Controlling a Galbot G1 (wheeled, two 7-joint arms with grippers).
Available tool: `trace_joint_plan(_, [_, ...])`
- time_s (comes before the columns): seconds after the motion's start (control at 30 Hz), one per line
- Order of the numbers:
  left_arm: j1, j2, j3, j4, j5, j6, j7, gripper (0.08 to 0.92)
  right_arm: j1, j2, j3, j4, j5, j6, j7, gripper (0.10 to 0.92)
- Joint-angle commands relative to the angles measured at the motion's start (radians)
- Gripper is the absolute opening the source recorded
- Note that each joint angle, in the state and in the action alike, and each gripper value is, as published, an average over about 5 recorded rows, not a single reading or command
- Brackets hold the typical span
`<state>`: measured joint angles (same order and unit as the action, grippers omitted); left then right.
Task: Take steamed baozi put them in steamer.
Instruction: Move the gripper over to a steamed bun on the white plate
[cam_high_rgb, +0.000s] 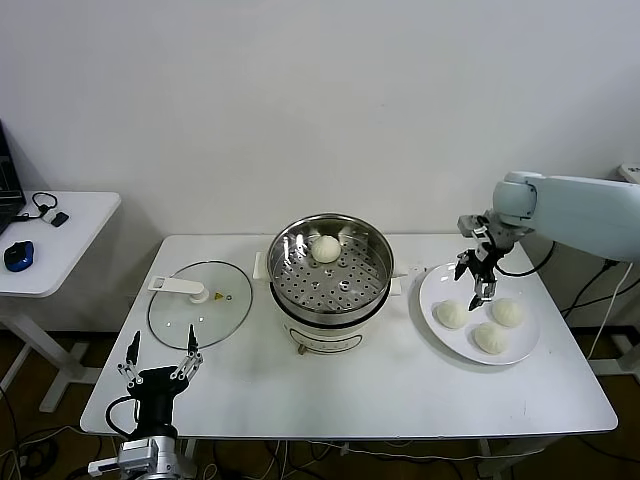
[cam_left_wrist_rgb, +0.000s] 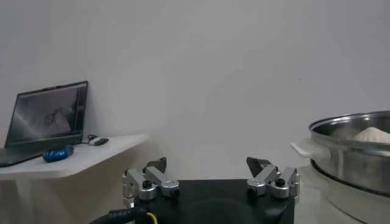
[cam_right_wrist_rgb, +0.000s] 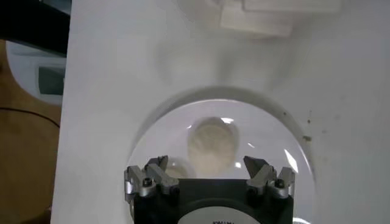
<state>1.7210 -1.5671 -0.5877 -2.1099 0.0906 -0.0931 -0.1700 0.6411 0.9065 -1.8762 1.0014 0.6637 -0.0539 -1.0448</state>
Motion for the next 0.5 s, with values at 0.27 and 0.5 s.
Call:
trace_joint_plan(0.27, [0.0,0.001,-0.006,0.009,0.0,-0.008,-0.002,0.823,-0.152,0.003,0.051,-0.08,-0.055,0.022,0.045,0.823])
trace_joint_plan(0.5, [-0.003,0.003,-0.006,0.012,-0.002,-0.008,-0.002,0.823,-0.196,0.023,0.077,-0.122,-0.053,0.028,0.072,0.823])
